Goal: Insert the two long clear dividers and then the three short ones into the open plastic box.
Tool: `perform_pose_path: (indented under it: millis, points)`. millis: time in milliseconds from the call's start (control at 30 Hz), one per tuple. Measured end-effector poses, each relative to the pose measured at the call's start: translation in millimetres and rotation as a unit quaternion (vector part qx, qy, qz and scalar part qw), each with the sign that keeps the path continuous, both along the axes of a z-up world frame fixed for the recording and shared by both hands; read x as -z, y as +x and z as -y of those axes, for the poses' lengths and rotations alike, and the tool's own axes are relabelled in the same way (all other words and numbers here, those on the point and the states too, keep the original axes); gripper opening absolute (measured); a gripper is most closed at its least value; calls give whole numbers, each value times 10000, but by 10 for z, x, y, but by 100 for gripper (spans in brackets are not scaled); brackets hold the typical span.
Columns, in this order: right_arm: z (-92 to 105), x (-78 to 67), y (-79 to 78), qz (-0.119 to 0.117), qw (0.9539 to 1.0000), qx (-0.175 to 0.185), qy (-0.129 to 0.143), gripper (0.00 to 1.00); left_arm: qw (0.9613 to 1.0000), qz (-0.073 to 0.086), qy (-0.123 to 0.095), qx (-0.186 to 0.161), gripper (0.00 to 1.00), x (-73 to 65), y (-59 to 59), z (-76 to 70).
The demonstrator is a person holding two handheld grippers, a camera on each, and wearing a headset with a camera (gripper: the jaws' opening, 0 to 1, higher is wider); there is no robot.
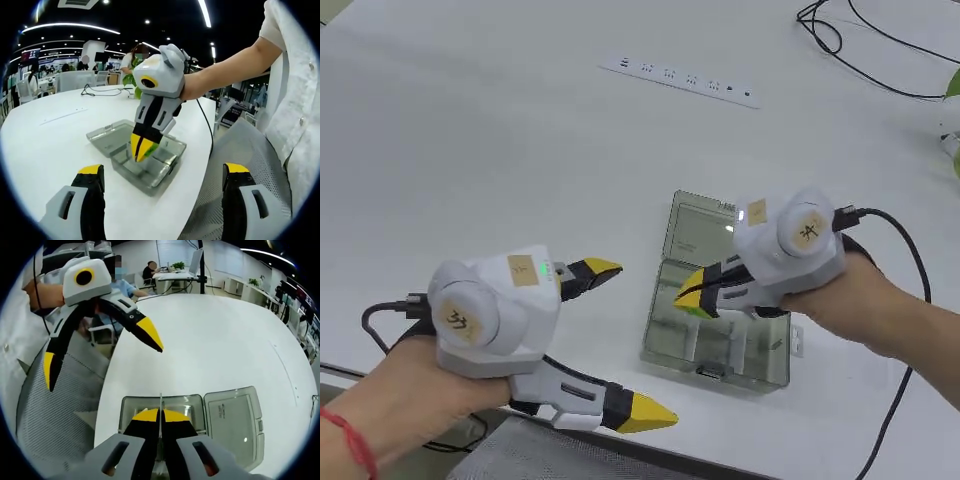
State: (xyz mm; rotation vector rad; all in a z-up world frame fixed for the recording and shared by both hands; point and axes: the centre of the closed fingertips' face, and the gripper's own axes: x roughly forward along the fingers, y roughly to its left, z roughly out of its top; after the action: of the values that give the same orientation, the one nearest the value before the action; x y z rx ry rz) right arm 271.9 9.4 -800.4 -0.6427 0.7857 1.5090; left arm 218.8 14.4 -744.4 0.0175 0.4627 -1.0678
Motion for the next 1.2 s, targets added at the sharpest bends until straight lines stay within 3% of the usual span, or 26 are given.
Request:
perform_pose_path:
  millis: [233,500,967,1200]
  points:
    - [6,48,-1,7,9997,-88,-214,2,10000,-15,-12,11,100,5,0,10]
    - [2,140,-26,187,9978,-286,-569,2,10000,-6,-12,36,100,6,2,21]
    - [8,174,-24,182,9971,-268,-685,3,9999,10,41,92,100,-1,-2,25]
    - [-9,96,-37,16,9991,-28,-427,8,9999,28,91,74,100,-13,-6,-17]
